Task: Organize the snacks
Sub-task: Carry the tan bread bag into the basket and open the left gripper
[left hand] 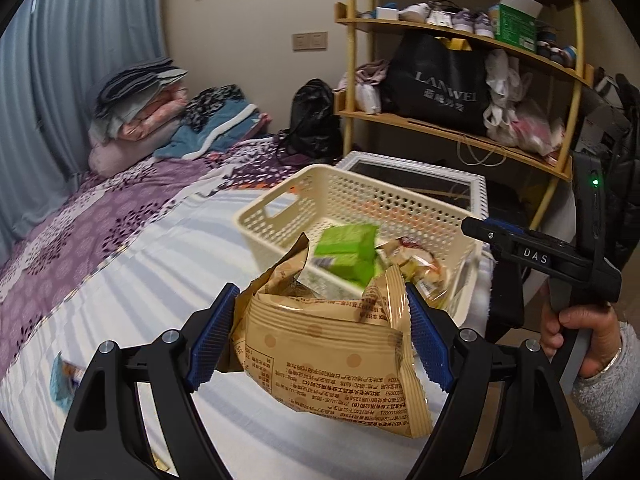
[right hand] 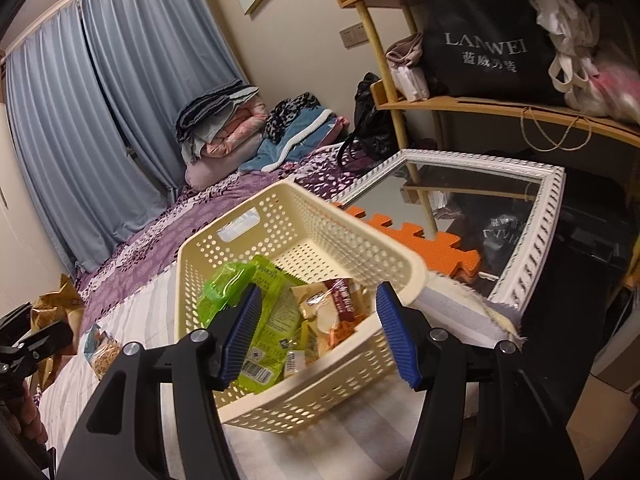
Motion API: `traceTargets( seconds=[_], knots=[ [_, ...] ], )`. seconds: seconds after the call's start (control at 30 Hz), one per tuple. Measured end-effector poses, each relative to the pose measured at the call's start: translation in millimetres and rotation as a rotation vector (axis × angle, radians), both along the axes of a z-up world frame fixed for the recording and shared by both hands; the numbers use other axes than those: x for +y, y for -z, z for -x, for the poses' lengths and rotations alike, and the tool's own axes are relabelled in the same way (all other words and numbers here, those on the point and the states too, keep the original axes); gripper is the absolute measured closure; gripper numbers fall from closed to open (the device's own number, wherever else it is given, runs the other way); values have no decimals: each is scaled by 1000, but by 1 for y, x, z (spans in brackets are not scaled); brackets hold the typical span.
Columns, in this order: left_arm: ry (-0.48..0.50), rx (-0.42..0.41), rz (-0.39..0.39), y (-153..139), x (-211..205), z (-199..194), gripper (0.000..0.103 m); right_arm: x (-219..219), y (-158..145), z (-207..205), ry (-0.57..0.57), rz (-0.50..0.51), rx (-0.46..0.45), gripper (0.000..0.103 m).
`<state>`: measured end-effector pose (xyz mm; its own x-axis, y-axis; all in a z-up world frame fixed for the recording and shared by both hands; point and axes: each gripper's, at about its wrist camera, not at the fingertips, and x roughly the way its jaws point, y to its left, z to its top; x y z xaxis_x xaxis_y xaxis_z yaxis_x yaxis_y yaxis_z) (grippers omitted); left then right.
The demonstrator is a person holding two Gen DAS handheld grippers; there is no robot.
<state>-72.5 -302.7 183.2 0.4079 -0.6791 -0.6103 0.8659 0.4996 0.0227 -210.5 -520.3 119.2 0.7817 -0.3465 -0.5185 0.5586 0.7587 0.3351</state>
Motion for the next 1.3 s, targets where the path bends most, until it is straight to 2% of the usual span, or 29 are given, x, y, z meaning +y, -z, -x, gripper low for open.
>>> traceTargets(
  seconds=[0.3, 0.53, 0.6, 0.67, 0.8, 1.0, 1.1, 1.3],
  knots=[
    [150, -19, -1, 5, -68, 18, 21, -10, 3, 21, 46, -9, 16, 43],
    [191, -14, -4, 16, -104, 18, 20, -15, 6, 27, 60, -13, 25, 43],
    [204, -8, 4, 18, -113, 18, 18, -16, 7, 27, 61, -15, 28, 43],
    [209, -9, 13, 19, -118, 17, 7, -17, 8, 27, 60, -17, 31, 43],
    [194, -18, 7, 21, -117, 14, 4, -17, 10, 27, 57, -19, 37, 43],
    [114, 32, -9, 27, -100, -7, 4, -13, 12, 20, 43, -27, 37, 43],
    [79, 43, -17, 28, -94, -14, 4, -9, 9, 17, 32, -17, 28, 33],
    [23, 65, -31, 30, -85, -24, 3, -3, 6, 13, 21, -7, 36, 32]
  ],
)
